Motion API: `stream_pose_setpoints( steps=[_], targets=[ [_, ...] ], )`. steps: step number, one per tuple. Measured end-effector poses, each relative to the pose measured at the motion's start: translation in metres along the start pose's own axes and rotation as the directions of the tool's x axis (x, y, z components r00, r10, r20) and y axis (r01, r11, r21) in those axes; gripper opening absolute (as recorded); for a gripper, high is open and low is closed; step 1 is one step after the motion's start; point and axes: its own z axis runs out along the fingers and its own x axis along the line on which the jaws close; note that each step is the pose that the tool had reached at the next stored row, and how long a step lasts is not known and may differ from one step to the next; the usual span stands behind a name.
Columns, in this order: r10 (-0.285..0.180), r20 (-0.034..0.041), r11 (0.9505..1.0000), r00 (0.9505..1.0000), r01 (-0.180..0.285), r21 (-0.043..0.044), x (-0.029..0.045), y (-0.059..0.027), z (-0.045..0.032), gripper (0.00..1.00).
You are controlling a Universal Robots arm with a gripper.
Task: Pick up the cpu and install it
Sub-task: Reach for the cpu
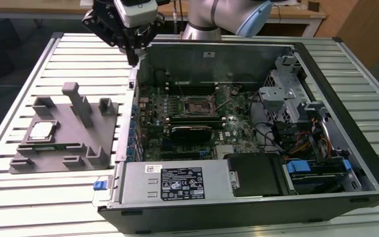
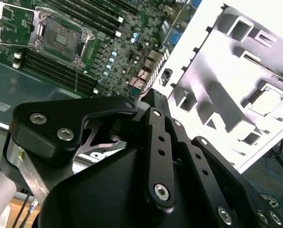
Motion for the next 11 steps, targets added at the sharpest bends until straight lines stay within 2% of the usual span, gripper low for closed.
stream_pose_setpoints(
  steps=[4, 11],
  targets=[
    [0.0, 0.0, 1.0, 1.0, 0.0, 0.0, 0.0064, -0.0005, -0.0001, 0.11],
    [0.0, 0.0001, 1.0, 1.0, 0.0, 0.0, 0.0236, -0.0018, -0.0004, 0.11]
  ],
)
